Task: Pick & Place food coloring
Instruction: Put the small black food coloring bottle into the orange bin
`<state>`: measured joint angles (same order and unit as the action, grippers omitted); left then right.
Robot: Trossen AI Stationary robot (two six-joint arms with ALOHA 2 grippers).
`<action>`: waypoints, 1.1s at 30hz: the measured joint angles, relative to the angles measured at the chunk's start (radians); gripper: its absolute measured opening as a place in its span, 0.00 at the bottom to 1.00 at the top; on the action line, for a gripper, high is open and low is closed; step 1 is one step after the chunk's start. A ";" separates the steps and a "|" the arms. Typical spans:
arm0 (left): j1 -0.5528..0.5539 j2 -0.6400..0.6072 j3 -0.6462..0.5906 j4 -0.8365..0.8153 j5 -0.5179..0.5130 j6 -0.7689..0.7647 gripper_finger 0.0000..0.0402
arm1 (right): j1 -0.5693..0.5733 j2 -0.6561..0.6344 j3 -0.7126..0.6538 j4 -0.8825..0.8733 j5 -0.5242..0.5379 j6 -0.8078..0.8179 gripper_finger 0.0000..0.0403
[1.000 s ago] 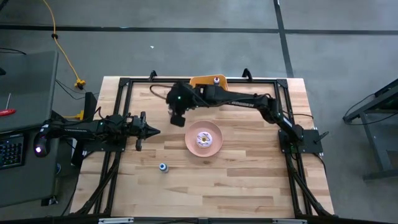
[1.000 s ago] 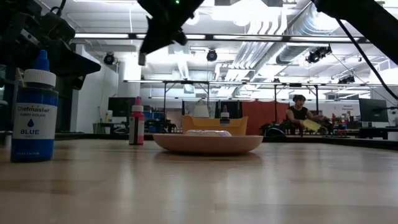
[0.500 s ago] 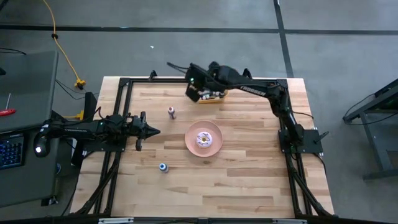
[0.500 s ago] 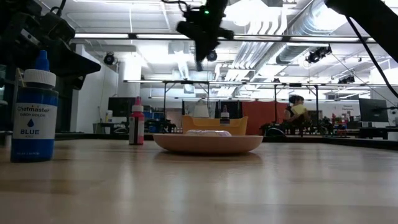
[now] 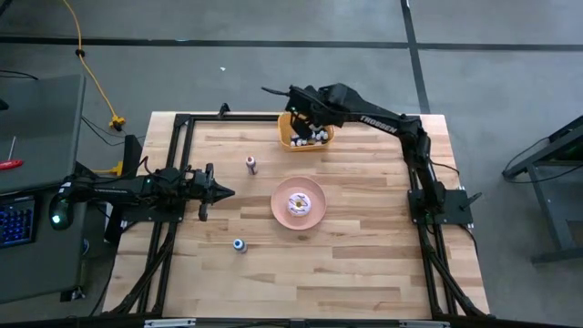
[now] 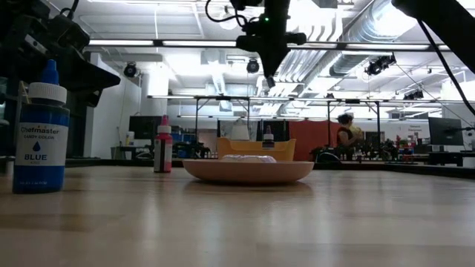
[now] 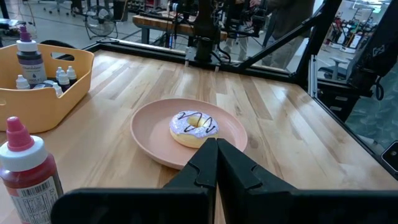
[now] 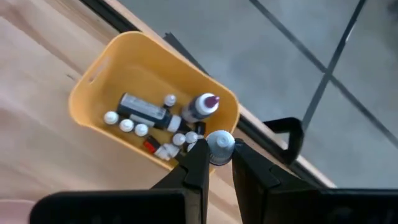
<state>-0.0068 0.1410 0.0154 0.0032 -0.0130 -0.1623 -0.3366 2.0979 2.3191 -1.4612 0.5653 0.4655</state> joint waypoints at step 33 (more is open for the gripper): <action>0.000 0.000 0.000 0.000 -0.001 0.000 0.00 | -0.093 -0.363 -1.186 1.202 -0.177 0.141 0.11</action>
<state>-0.0068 0.1407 0.0151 0.0032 -0.0135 -0.1623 -0.4293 1.7352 1.1328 -0.2597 0.3879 0.6062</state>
